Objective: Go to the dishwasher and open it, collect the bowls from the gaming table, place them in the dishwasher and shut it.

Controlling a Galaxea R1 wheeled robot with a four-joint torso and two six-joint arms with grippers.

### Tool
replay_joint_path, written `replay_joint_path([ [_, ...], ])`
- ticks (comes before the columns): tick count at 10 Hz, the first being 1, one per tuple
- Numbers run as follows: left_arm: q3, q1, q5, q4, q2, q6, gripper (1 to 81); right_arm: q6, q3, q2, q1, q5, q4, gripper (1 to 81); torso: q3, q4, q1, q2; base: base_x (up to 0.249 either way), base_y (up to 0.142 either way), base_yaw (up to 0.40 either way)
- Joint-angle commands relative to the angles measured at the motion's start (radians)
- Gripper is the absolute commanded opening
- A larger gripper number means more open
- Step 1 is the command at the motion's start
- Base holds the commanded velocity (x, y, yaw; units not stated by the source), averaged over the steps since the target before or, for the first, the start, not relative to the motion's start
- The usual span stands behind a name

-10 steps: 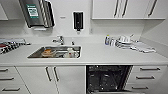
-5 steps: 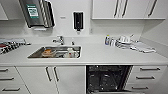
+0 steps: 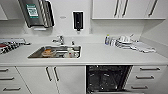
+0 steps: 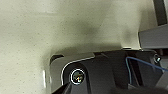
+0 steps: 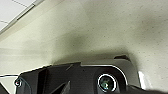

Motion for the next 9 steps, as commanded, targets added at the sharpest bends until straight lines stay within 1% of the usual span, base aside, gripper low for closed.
replay_joint_path([
  [1,-0.049,-0.011,0.048,-0.009,0.009,-0.001,81.1,-0.006,-0.058,0.03,-0.015,-0.001,-0.05,81.1,0.0,0.0,-0.061,0.095,0.0,0.0,0.0],
  [2,-0.072,-0.008,0.05,-0.009,0.029,-0.001,81.1,-0.006,-0.088,0.061,-0.027,-0.003,-0.055,81.1,0.0,0.0,-0.085,0.132,0.0,0.0,0.0],
  [4,-0.081,-0.002,0.05,-0.009,0.043,-0.001,81.1,-0.003,-0.176,0.116,-0.03,-0.003,-0.049,81.1,0.0,0.0,-0.129,0.199,0.0,0.0,0.0],
  [6,-0.088,0.007,0.05,-0.008,0.054,-0.001,81.1,-0.006,-0.238,0.158,-0.041,-0.001,-0.049,81.1,0.0,0.0,-0.178,0.276,0.0,0.0,0.0],
  [7,-0.098,0.013,0.048,-0.009,0.066,-0.001,81.1,-0.006,-0.279,0.181,-0.042,-0.001,-0.049,81.1,0.037,0.0,-0.2,0.31,0.0,0.0,0.0],
  [8,-0.111,0.018,0.05,-0.009,0.079,-0.001,81.1,-0.006,-0.306,0.199,-0.044,-0.001,-0.049,81.1,0.064,0.0,-0.224,0.347,0.0,0.0,0.0],
  [9,-0.133,0.024,0.048,-0.009,0.097,-0.001,81.1,-0.004,-0.336,0.227,-0.045,-0.003,-0.049,81.1,0.075,0.0,-0.243,0.378,0.0,0.0,0.0],
])
